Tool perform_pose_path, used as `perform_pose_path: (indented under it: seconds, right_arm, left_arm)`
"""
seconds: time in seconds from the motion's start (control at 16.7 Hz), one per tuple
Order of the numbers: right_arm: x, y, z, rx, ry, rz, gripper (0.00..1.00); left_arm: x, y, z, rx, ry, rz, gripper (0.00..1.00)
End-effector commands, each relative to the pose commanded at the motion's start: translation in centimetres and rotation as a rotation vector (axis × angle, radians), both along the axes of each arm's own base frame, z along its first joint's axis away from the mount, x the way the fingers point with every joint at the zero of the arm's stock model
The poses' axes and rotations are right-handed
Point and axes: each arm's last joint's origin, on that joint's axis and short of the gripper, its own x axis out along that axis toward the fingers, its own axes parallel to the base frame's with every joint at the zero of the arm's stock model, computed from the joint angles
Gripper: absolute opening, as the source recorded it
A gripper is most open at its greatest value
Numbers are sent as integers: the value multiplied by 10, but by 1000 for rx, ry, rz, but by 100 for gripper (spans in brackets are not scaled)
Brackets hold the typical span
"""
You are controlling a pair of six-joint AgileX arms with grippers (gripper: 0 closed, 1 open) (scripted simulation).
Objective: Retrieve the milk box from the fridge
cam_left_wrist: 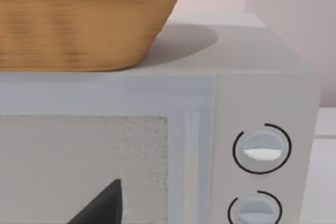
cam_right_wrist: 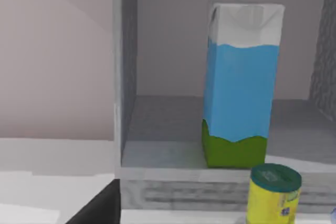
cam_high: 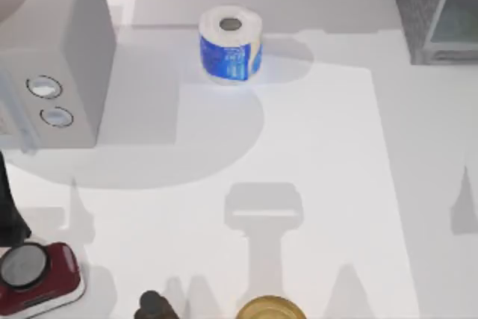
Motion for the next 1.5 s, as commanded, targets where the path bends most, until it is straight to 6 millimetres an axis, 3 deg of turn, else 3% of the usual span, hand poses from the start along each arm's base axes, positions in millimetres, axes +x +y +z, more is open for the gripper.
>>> perform_pose_path:
  seconds: [0.48, 0.96, 1.2, 1.5]
  right_arm:
    - [30, -38, 3, -56, -52, -6, 100]
    - [80, -74, -36, 8, 53, 45, 100]
    - [87, -83, -49, 34, 79, 21, 100]
    - [87, -82, -49, 36, 83, 24, 100]
  left_arm:
    - [0, 0, 0, 0, 0, 0, 100]
    - [0, 0, 0, 0, 0, 0, 100]
    - [0, 0, 0, 0, 0, 0, 100]
    - [0, 0, 0, 0, 0, 0, 100]
